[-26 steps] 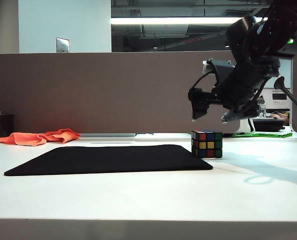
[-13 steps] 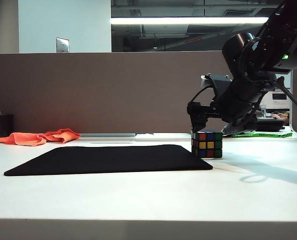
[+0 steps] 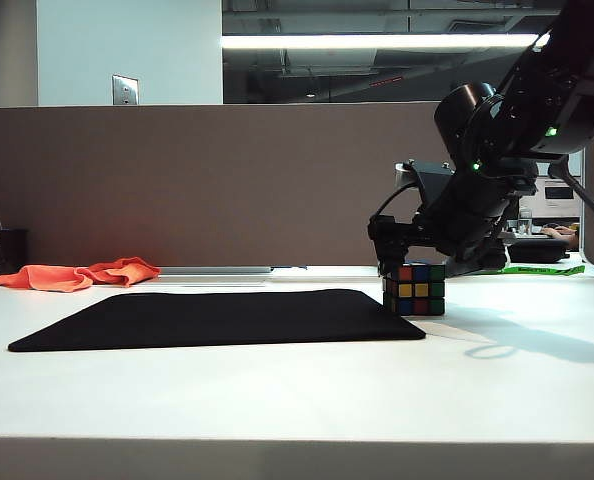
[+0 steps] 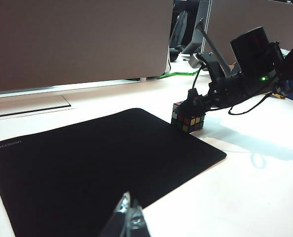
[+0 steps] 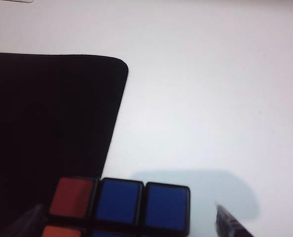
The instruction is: Pick up the cube on the right side of the mouse pad, then place it in the center of the mouse pad.
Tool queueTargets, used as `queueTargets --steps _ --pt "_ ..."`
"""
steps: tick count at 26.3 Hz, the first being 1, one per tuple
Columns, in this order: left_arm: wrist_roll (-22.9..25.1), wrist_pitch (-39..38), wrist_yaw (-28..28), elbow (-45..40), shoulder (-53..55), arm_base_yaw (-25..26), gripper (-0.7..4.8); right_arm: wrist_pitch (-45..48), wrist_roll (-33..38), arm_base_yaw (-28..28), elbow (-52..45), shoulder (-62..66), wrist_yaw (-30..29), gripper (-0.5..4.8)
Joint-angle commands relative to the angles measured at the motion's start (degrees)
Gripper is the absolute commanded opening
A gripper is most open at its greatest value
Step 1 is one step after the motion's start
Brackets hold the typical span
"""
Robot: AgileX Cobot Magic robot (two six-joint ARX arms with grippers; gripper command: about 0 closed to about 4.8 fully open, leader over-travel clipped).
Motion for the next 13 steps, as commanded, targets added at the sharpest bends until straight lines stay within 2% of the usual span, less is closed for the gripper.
queueTargets --steps 1,12,13 --pt "-0.13 0.55 0.15 0.17 0.07 0.00 -0.06 0.07 0.26 -0.02 0.20 -0.04 0.09 4.79" --pt "-0.13 0.55 0.17 0.17 0.07 0.00 -0.06 -1.25 0.46 -0.04 0.20 0.66 0.07 4.79" --pt "-0.13 0.55 0.17 0.17 0.07 0.00 -0.06 -1.90 0.46 -0.04 0.20 0.79 0.07 4.58"
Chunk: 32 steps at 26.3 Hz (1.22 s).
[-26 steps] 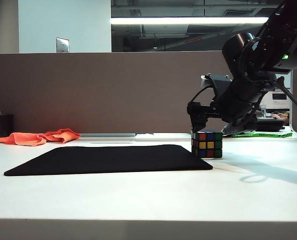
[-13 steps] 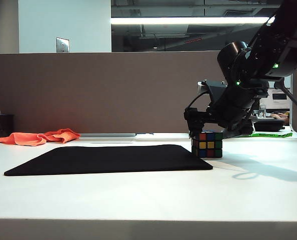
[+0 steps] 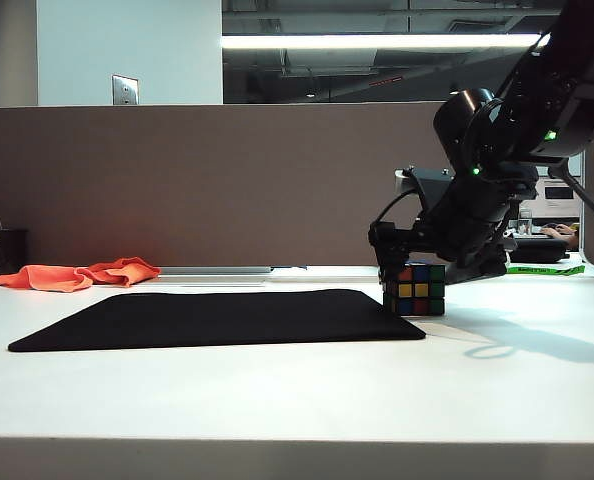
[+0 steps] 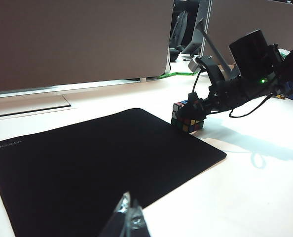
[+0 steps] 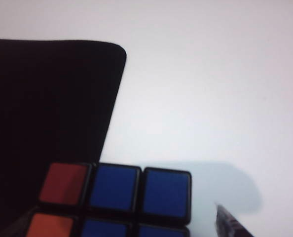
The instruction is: Pick up the cube on the right side of the mouse pad, then place it in the center of the mouse pad.
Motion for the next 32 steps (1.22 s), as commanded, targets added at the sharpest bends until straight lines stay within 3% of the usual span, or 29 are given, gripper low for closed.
queueTargets --steps 1,3,6,9,21,27,32 --pt "-0.13 0.55 0.20 0.17 0.07 0.00 -0.06 -0.96 0.33 -0.02 0.20 0.17 0.04 4.43" --pt "-0.13 0.55 0.20 0.17 0.07 0.00 -0.06 -0.96 0.33 -0.02 0.20 0.28 -0.02 4.25" --pt "-0.13 0.55 0.20 0.17 0.07 0.00 -0.06 -0.68 0.33 -0.02 0.20 0.28 -0.02 3.34" --pt "-0.13 0.55 0.20 0.17 0.07 0.00 -0.06 -0.68 0.31 -0.02 0.20 0.31 0.00 2.93" --pt "-0.13 0.57 0.20 0.17 0.07 0.00 -0.06 4.33 0.33 0.11 0.26 -0.46 -0.20 2.91" --pt "-0.13 0.57 0.17 0.17 0.07 0.00 -0.06 4.42 0.44 1.03 1.36 -1.79 -8.04 2.92" --pt "-0.13 0.57 0.17 0.17 0.07 -0.02 -0.06 4.17 0.81 7.19 5.77 -1.77 -10.54 2.92"
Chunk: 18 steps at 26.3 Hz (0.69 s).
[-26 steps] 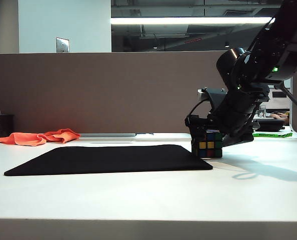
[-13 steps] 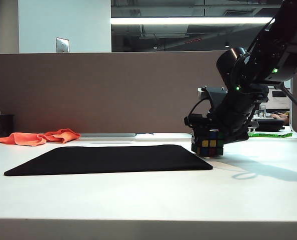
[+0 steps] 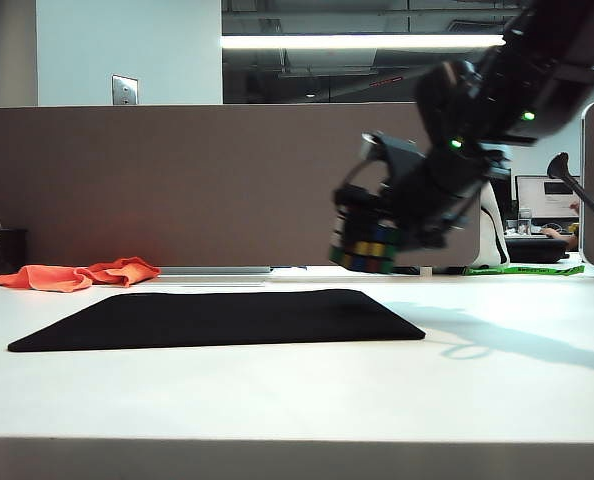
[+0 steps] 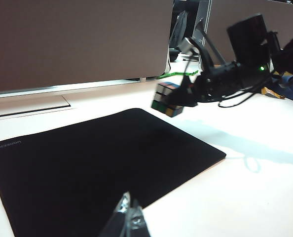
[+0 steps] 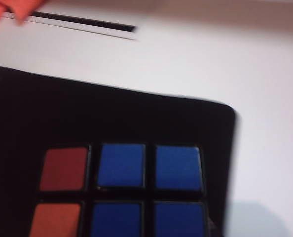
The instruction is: Pick up the cube on the right side of the mouse pad, then place it in the center of the mouse pad.
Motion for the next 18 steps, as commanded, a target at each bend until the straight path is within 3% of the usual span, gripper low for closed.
queueTargets --steps 1,10,14,18 --pt "-0.11 0.55 0.15 0.17 0.04 -0.02 -0.06 0.96 0.11 4.85 3.48 -0.52 -0.15 2.92" --pt "-0.13 0.55 0.17 0.17 0.04 -0.02 -0.06 -1.88 1.95 15.41 6.51 0.81 10.60 2.92" --pt "-0.13 0.57 0.15 0.17 0.04 -0.02 -0.06 -2.10 7.21 19.32 7.82 3.48 18.36 2.92" --pt "-0.15 0.57 0.17 0.17 0.04 -0.02 -0.06 -2.34 11.74 21.14 9.92 6.36 22.03 2.92"
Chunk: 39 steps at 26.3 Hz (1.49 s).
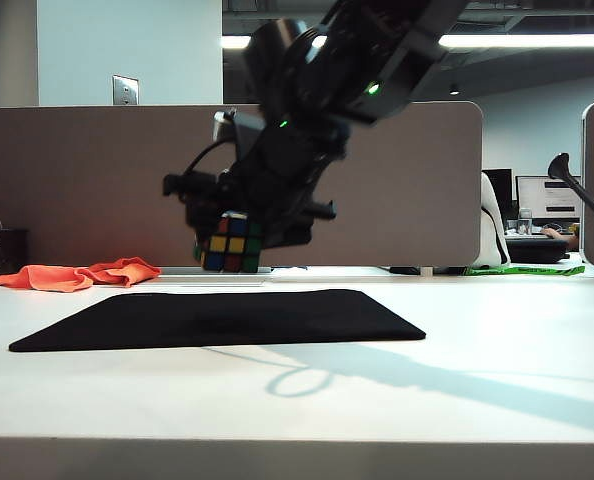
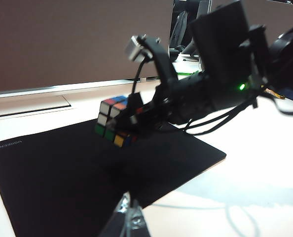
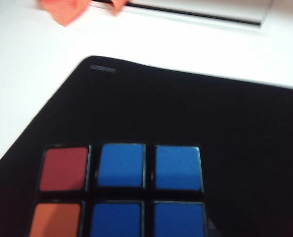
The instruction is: Pick up the cube on the right side of the mouse pad, then place it in the center of the mouse pad.
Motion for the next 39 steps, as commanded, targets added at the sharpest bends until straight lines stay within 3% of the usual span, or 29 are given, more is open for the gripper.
queueTargets --steps 1,13,23,39 --pt "-0.15 0.57 0.17 0.17 0.07 0.00 -0.06 1.09 4.33 1.07 2.16 1.79 3.91 2.92" --pt "-1.25 0.74 0.15 0.17 0.07 0.04 -0.06 -0.13 5.14 1.31 4.22 3.23 10.67 2.92" --pt "-1.25 1.86 0.13 0.17 0.07 0.02 -0.06 0.70 8.13 1.03 5.62 5.05 10.27 2.92" --pt "-1.40 1.88 0.15 0.20 0.07 0.02 -0.06 -6.36 8.11 1.18 9.90 6.73 7.85 2.92"
